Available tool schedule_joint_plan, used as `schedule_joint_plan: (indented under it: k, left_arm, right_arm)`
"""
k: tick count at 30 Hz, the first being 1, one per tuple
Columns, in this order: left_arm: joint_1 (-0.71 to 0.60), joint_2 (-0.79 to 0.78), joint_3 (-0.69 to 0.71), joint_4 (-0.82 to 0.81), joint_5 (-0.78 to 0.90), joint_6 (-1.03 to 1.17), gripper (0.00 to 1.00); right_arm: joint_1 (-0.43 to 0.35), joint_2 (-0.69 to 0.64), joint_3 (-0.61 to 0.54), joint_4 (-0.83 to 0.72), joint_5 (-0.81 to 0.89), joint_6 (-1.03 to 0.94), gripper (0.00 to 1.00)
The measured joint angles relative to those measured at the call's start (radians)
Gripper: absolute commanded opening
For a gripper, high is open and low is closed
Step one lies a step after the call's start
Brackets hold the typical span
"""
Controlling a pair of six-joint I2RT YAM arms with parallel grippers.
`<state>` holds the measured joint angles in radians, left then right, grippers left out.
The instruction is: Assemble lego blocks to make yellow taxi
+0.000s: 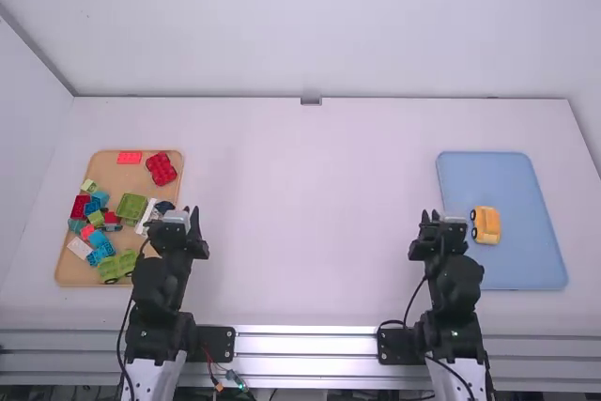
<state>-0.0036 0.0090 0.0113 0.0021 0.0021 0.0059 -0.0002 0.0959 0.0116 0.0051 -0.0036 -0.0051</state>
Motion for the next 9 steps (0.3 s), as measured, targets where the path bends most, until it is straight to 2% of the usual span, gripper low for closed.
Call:
schedule_joint_plan:
  k: [9]
  left_arm:
    - [0.0, 0.0, 0.0, 0.0, 0.0, 0.0, 0.03]
  right_arm:
    - [0.0, -0.087, 0.0, 0.0, 0.002, 0.003, 0.03]
